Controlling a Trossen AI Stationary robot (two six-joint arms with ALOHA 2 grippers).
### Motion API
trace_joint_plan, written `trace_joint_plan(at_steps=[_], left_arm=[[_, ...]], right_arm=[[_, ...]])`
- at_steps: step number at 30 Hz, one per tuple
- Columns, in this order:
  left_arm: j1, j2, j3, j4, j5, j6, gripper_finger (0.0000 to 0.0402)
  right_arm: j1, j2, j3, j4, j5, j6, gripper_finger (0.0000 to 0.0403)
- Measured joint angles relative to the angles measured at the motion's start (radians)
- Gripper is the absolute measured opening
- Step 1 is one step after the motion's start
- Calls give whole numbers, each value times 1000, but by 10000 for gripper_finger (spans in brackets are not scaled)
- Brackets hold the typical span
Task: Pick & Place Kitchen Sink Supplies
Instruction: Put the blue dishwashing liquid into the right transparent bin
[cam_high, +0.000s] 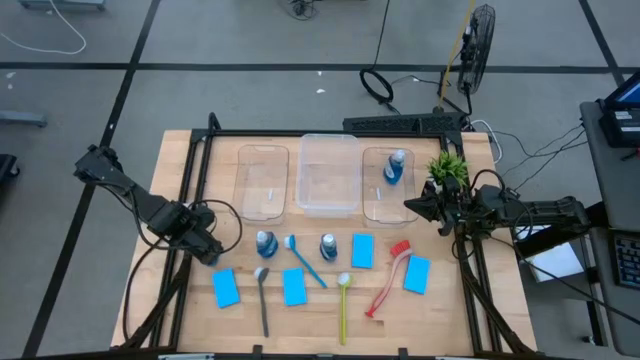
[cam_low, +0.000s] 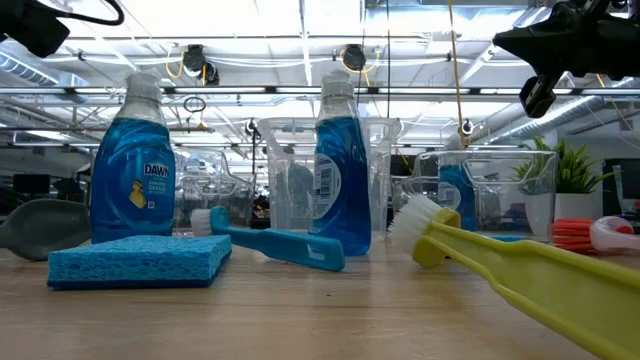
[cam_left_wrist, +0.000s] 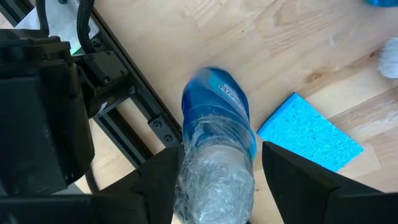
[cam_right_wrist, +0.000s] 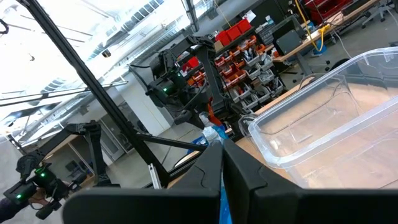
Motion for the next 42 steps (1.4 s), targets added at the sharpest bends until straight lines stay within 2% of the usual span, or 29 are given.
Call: trace_joint_plan(at_steps=[21,24,29,35,39,42], left_arm=[[0,0,0,-1,19,1,226],[0,0,0,-2,19,1,204],[0,-2,3,2,18,5,141],[0,-2,3,10,15,14,141],[0,-1,2,10,5,15,162],[0,-1,2,11,1,26,154]], right_arm=[[0,0,0,0,0,-2,0],[0,0,0,0,0,-2,0],[0,0,0,0,0,-1,0],[0,0,0,0,0,-1,0],[0,0,0,0,0,-1,0],[0,0,0,0,0,0,0]])
